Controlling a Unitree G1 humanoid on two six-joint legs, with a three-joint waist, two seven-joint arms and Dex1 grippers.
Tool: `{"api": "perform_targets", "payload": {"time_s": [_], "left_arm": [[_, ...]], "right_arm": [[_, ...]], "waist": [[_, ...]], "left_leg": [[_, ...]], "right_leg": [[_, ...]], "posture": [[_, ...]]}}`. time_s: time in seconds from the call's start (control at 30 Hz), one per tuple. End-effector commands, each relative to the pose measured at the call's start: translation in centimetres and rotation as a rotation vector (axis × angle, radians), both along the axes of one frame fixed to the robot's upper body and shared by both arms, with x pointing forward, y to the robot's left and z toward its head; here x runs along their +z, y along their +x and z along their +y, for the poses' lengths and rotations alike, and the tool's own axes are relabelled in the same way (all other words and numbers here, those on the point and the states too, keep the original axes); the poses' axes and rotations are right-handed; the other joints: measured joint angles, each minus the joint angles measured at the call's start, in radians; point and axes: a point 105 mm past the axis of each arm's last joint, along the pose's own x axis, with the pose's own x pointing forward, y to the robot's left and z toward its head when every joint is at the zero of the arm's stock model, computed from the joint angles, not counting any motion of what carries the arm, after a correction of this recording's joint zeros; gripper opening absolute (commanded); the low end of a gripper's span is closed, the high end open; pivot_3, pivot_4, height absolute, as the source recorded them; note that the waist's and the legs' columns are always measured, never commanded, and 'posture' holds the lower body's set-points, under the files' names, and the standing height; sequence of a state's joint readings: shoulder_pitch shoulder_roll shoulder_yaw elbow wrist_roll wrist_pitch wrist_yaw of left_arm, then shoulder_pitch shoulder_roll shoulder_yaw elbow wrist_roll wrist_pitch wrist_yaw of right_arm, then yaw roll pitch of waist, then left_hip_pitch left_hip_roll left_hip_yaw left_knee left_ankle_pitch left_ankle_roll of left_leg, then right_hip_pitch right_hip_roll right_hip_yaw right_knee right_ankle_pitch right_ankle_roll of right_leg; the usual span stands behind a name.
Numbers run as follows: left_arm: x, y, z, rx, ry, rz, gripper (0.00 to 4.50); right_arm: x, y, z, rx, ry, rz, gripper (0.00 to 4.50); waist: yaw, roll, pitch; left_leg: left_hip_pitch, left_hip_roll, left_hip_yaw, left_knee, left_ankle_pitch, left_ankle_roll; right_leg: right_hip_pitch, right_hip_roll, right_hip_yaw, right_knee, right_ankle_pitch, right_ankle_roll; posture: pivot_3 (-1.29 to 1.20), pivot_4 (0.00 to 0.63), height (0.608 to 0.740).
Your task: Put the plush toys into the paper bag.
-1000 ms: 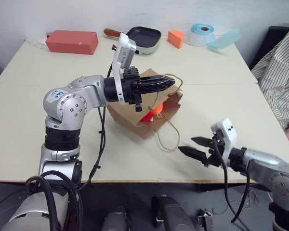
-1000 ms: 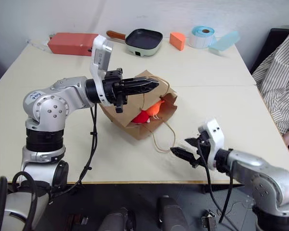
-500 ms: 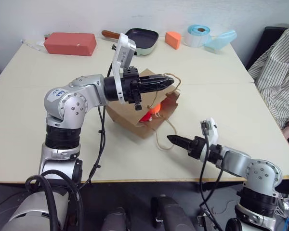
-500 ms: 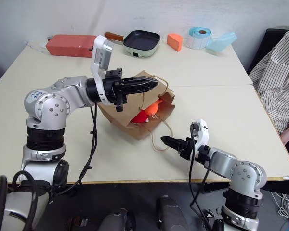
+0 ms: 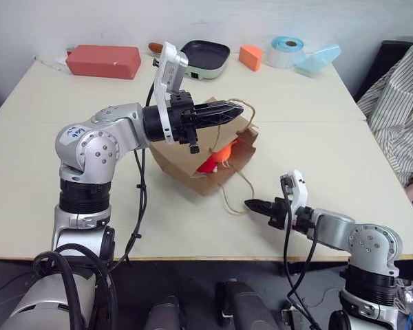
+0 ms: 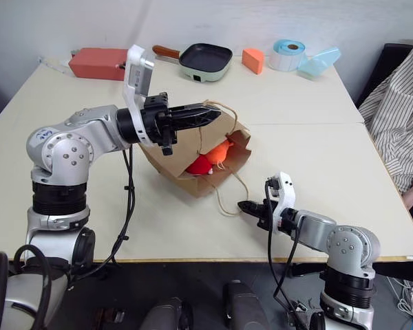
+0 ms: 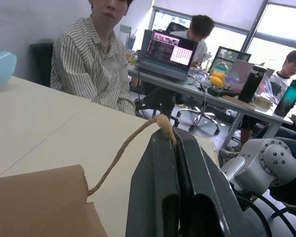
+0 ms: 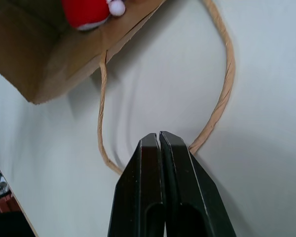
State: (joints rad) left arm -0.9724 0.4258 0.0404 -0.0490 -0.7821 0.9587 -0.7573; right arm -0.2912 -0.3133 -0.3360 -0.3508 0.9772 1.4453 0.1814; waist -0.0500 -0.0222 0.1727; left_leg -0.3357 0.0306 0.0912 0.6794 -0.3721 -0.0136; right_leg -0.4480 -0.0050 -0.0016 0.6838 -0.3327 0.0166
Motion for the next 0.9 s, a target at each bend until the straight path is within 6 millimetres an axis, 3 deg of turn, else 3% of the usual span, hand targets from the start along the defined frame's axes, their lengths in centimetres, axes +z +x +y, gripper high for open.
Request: {"api": "perform_targets", "payload": {"time_s": [0.03,0.13,0.33,0.5,0.6,0.73,0.8,0.9], "left_arm": [[1.1,-0.6,0.2,-0.011,-0.028,-0.050,0.00],[1.2,-0.6,0.1,-0.014,-0.028,-0.049,0.00],[1.2,-0.6,0.0,-0.022,-0.029,-0.050,0.00],[1.4,-0.5,-0.1,-0.021,-0.035,-0.055,0.00],[1.6,-0.4,-0.1,-0.021,-0.036,-0.058,0.00],[1.7,-0.5,0.0,-0.015,-0.034,-0.061,0.00],[1.8,-0.6,0.2,-0.010,-0.035,-0.063,0.00],[1.8,-0.6,0.5,0.002,-0.035,-0.063,0.00]], "right_arm": [[0.7,-1.3,-0.2,0.051,-0.053,-0.045,0.05],[1.5,-2.1,-0.1,0.074,-0.048,-0.071,0.57],[1.1,-2.5,-0.3,0.040,-0.010,-0.028,2.51],[-1.0,-0.5,0.3,-0.047,0.058,0.083,2.51],[-1.3,1.0,0.9,-0.086,0.118,0.118,2.51],[-2.4,2.4,1.1,-0.124,0.079,0.156,2.51],[-2.9,2.5,1.1,-0.127,0.065,0.167,2.11],[-2.6,2.5,1.1,-0.123,0.082,0.149,1.17]], "waist": [[0.003,0.000,0.000],[0.001,0.000,0.000],[-0.002,0.000,0.000],[-0.008,0.000,0.000],[-0.012,0.000,0.000],[-0.013,0.000,0.000],[-0.012,-0.001,-0.001],[-0.011,-0.001,-0.001]], "left_leg": [[0.000,0.000,0.000,0.000,0.000,0.000],[0.000,0.000,0.000,-0.001,0.000,0.000],[0.000,0.000,0.000,-0.001,0.000,0.000],[0.001,0.000,0.000,-0.001,0.000,0.000],[0.001,0.000,0.001,0.001,0.000,0.000],[0.002,0.000,0.001,0.002,0.000,0.000],[0.002,0.000,0.001,0.002,0.000,0.000],[0.002,0.000,0.001,0.002,0.000,0.000]], "right_leg": [[0.000,0.000,0.000,-0.001,0.000,0.000],[0.000,0.000,0.000,-0.001,0.000,0.000],[0.000,0.000,0.000,-0.001,0.000,0.000],[0.000,0.000,0.000,0.000,0.000,0.000],[0.000,0.000,0.001,0.002,0.000,0.000],[0.000,0.000,0.001,0.003,0.000,0.000],[0.001,0.000,0.001,0.003,0.000,0.000],[0.001,0.000,0.001,0.003,0.000,0.000]], "posture": [[0.00,0.150,0.740],[0.00,0.150,0.740],[0.00,0.150,0.740],[0.00,0.150,0.740],[0.00,0.150,0.740],[0.00,0.150,0.740],[0.00,0.150,0.740],[0.00,0.150,0.740]]}}
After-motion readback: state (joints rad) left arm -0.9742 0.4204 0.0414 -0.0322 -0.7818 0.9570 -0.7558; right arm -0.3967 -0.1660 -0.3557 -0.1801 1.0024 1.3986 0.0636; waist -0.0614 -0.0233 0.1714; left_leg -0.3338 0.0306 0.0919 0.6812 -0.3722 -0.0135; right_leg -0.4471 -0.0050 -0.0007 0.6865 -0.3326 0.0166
